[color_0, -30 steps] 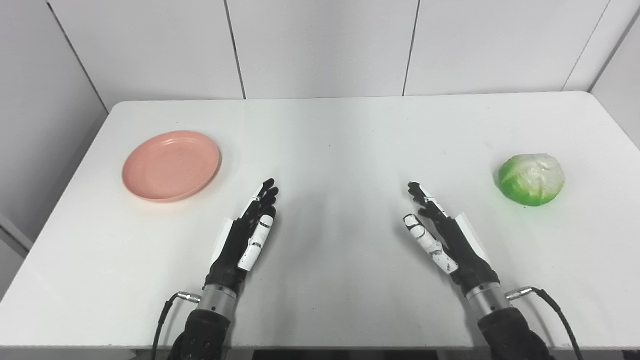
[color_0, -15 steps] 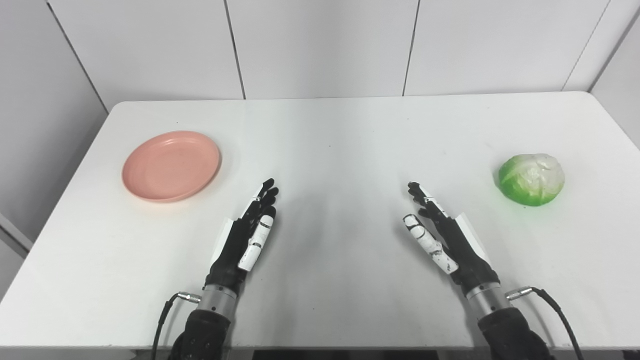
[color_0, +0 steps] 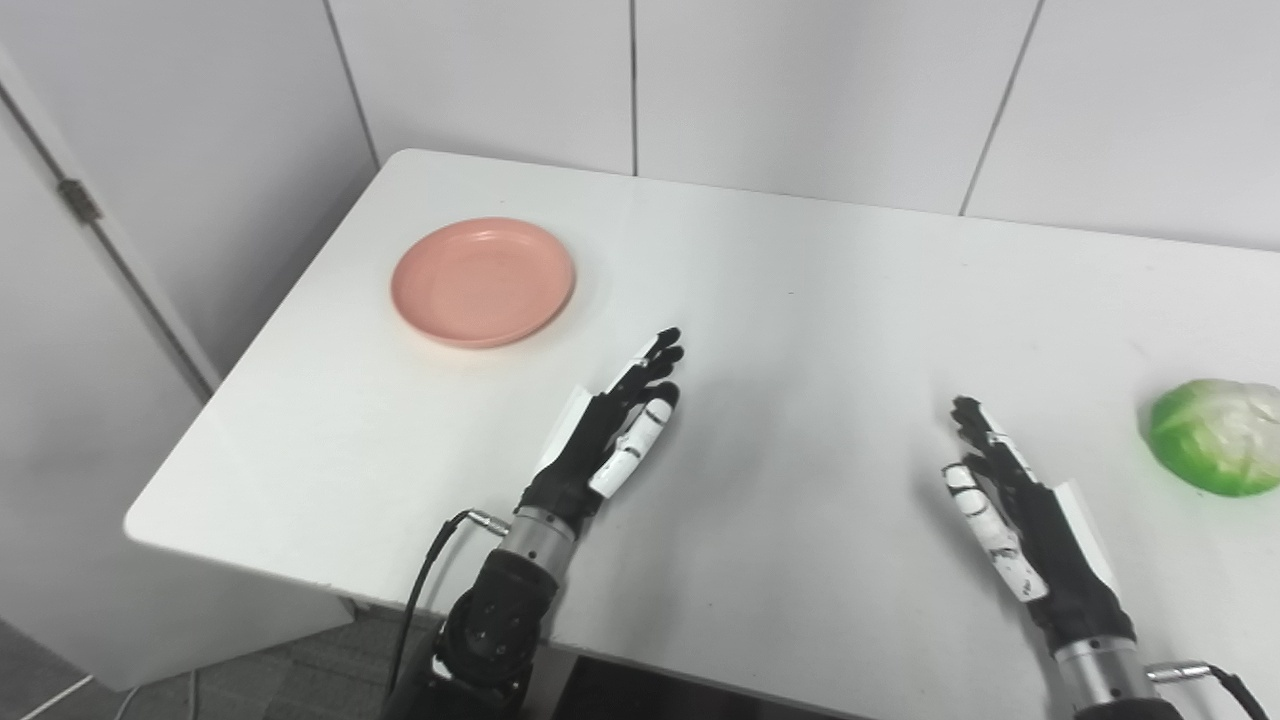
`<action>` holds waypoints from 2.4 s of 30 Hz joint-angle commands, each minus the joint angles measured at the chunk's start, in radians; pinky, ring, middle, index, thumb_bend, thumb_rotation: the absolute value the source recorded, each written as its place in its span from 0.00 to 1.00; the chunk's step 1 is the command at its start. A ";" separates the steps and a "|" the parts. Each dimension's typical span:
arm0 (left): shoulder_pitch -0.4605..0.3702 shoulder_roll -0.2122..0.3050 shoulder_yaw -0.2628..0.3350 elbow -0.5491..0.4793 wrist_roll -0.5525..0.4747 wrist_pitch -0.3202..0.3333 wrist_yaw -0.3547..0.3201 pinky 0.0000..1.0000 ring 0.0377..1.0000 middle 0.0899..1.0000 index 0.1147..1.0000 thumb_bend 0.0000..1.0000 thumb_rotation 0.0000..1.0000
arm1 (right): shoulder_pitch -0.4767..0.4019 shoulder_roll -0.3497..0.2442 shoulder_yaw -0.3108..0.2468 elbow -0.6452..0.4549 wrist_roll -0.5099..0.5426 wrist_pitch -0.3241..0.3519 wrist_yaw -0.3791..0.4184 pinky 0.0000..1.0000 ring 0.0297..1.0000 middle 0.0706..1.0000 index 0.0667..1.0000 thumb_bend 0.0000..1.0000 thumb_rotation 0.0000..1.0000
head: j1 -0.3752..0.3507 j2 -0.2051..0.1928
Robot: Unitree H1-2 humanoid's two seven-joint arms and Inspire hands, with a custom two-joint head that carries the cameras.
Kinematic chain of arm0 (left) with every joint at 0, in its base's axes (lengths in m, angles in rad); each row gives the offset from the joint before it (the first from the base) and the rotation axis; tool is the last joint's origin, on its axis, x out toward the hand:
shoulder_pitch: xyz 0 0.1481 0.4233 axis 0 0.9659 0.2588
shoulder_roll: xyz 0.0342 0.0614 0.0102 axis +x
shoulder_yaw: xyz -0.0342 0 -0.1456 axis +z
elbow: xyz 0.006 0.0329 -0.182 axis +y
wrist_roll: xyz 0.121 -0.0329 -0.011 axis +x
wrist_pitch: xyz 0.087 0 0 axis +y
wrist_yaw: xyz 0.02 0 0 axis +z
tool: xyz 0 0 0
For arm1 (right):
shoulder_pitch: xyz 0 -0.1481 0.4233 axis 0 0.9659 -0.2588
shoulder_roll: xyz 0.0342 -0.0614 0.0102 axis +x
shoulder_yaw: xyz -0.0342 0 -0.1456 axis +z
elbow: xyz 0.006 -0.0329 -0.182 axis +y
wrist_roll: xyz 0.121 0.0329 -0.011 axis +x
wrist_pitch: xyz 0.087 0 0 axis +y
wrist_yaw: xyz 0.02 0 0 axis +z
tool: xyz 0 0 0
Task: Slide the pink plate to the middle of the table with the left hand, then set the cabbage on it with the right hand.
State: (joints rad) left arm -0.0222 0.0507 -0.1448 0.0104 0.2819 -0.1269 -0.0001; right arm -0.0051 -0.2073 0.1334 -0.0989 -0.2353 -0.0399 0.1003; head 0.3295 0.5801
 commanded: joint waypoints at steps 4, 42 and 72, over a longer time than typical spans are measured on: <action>-0.021 -0.040 -0.026 0.170 0.024 -0.052 0.043 0.91 0.93 0.92 0.92 0.42 1.00 | -0.011 -0.009 -0.011 0.008 0.033 -0.065 0.003 0.90 0.93 0.93 0.93 0.14 1.00 | 0.034 -0.033; -0.010 -0.055 0.008 0.114 -0.014 -0.061 0.022 0.94 0.95 0.94 0.94 0.41 1.00 | -0.006 0.013 -0.001 -0.031 0.007 -0.023 -0.004 0.90 0.93 0.93 0.92 0.01 0.95 | 0.025 -0.060; -0.175 0.014 0.085 -0.299 -0.116 0.173 -0.062 0.89 0.91 0.92 0.90 0.49 1.00 | -0.019 0.023 0.002 -0.007 -0.010 -0.037 -0.006 0.90 0.93 0.93 0.92 0.04 1.00 | 0.035 -0.050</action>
State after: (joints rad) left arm -0.1533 0.0554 -0.0676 -0.2489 0.1903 0.0442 -0.0533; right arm -0.0066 -0.1810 0.1400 -0.0968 -0.2470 -0.0542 0.0970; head 0.3636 0.5292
